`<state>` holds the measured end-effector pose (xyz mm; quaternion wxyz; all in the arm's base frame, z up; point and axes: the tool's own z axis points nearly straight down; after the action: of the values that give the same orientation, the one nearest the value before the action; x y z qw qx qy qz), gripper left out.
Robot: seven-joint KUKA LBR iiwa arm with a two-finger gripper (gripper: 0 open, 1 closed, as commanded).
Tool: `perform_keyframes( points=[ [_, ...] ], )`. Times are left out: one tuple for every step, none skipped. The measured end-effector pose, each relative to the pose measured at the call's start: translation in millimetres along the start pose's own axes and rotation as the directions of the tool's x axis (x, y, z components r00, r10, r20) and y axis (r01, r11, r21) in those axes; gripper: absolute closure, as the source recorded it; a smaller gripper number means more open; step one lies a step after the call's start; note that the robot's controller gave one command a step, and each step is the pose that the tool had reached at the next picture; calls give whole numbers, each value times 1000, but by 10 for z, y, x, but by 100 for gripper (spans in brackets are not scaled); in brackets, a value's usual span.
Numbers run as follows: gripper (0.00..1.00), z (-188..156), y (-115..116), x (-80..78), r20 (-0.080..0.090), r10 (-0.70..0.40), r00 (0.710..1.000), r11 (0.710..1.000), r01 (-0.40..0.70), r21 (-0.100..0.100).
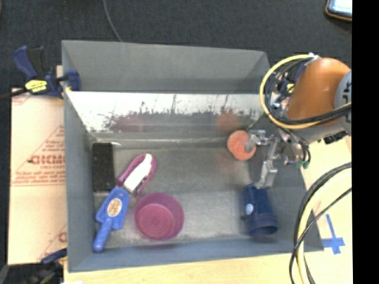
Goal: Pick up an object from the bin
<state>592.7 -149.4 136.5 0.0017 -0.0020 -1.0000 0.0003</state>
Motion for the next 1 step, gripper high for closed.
perform_keyframes(
  points=[
    [0, -52, 6, -18, 8, -5, 1000, 1000, 5, 1]
  ],
)
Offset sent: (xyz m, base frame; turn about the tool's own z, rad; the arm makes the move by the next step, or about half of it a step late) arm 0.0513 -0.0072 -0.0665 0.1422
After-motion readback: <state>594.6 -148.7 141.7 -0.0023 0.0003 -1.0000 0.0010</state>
